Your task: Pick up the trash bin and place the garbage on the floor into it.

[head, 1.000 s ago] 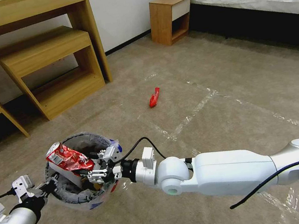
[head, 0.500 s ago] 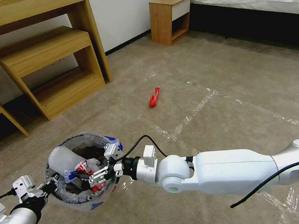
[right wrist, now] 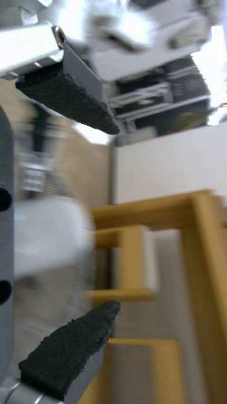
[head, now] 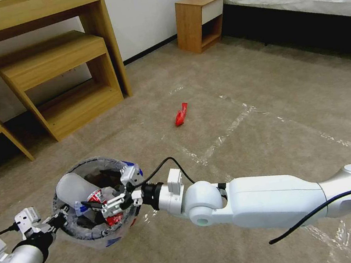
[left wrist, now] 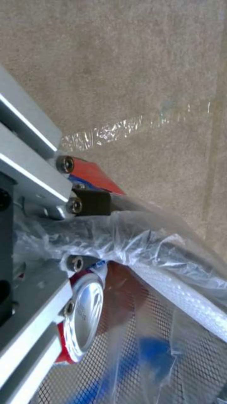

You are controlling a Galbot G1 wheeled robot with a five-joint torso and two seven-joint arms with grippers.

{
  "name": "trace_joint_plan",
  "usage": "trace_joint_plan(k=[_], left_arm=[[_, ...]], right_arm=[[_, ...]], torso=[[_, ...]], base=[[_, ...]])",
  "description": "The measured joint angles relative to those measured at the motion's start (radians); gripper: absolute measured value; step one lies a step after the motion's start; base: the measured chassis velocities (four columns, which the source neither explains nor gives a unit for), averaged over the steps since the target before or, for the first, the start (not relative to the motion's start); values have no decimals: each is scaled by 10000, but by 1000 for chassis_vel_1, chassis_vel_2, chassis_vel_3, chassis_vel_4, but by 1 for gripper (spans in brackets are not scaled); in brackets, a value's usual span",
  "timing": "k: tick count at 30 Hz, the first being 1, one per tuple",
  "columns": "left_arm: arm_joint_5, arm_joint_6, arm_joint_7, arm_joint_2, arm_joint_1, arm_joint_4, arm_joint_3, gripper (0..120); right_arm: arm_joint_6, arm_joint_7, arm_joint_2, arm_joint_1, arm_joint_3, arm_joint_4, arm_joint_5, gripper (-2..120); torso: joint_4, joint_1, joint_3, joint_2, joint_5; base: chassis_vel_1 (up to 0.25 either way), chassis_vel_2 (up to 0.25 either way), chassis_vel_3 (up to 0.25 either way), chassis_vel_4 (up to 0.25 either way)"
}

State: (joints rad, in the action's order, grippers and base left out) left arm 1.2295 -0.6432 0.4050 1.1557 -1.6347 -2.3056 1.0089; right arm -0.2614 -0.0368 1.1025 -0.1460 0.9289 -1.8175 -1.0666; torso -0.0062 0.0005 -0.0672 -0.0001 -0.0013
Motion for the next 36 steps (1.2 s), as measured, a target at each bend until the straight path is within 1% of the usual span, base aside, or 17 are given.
trace_joint_plan(k=[1, 4, 5, 8, 9, 15, 18, 20, 22, 24, 27, 28, 30, 31, 32, 34, 36], left_arm=[[0, 0, 0, 0, 0, 0, 0, 1], [-77, 27, -33, 19, 26, 74, 30, 1], [-77, 27, -33, 19, 26, 74, 30, 1], [-146, 57, -73, 54, 43, 128, 60, 1], [-146, 57, -73, 54, 43, 128, 60, 1], [-248, 87, -93, 118, 75, 208, 66, 1], [-303, 113, -112, 192, 61, 224, 109, 1], [-319, 118, -115, 205, 57, 226, 122, 1], [-543, 193, -203, 258, 40, 261, 207, 1], [-600, 209, -223, 269, 39, 267, 232, 1], [-891, 321, -352, 418, -37, 234, 408, 1], [-891, 321, -352, 418, -37, 234, 408, 1], [-1268, 455, -464, 559, -150, 230, 541, 1], [-1290, 464, -465, 570, -154, 230, 548, 1], [-1290, 464, -465, 570, -154, 230, 548, 1], [-1311, 468, -465, 601, -163, 205, 561, 1], [-1311, 469, -466, 605, -164, 199, 562, 1]], right_arm=[[0, 0, 0, 0, 0, 0, 0, 100], [-82, 150, 93, -254, -1632, -263, -330, 100], [-82, 150, 93, -254, -1632, -263, -330, 100], [-86, 383, -118, -482, -3256, -475, -669, 100], [-86, 383, -118, -482, -3256, -475, -669, 100], [-107, 593, -518, -903, -4616, -592, -832, 100], [-173, 606, -832, -1574, -5809, -882, -906, 100], [-192, 606, -897, -1679, -5962, -918, -918, 100], [-335, 653, -1291, -2497, -6943, -1067, -934, 100], [-353, 704, -1377, -2713, -7231, -1086, -911, 100], [-455, 757, -1743, -3830, -9001, -1276, -537, 100], [-455, 757, -1743, -3830, -9001, -1276, -537, 100], [-594, 737, -1900, -4827, -10633, -1436, 153, 99], [-630, 739, -1917, -5112, -11027, -1489, 323, 99], [-630, 739, -1917, -5112, -11027, -1489, 323, 99], [-745, 755, -1946, -6436, -12592, -1759, 870, 99], [-780, 775, -1945, -6780, -12926, -1836, 973, 99]], torso=[[0, 0, 0, 0, 0], [1, -1, 0, 1, 0], [1, -1, 0, 1, 0], [0, 0, 0, 0, 0], [0, 0, 0, 0, 0], [0, 0, 0, 0, 2], [1, 0, 0, 1, 2], [1, 0, 0, 0, 2], [2, 0, 0, 0, 1], [0, 0, 0, 0, 4], [-7, 0, 1, 0, 2], [-7, 0, 1, 0, 2], [3, 0, 1, 1, 2], [5, 0, 1, 1, 0], [5, 0, 1, 1, 0], [0, 0, 1, 1, 2], [-3, -1, 2, 1, 3]], base=[[0, 0, 0, 0], [0, 0, 0, 0], [0, 0, 0, 0], [0, 0, 0, 0], [0, 0, 0, 0], [0, 0, 0, 0], [0, 0, 0, 0], [0, 0, 0, 0], [0, 0, 0, 0], [0, 0, 0, 0], [0, 0, 0, 0], [0, 0, 0, 0], [0, 0, 0, 0], [0, 0, 0, 0], [0, 0, 0, 0], [0, 0, 0, 0], [0, 0, 0, 0]])
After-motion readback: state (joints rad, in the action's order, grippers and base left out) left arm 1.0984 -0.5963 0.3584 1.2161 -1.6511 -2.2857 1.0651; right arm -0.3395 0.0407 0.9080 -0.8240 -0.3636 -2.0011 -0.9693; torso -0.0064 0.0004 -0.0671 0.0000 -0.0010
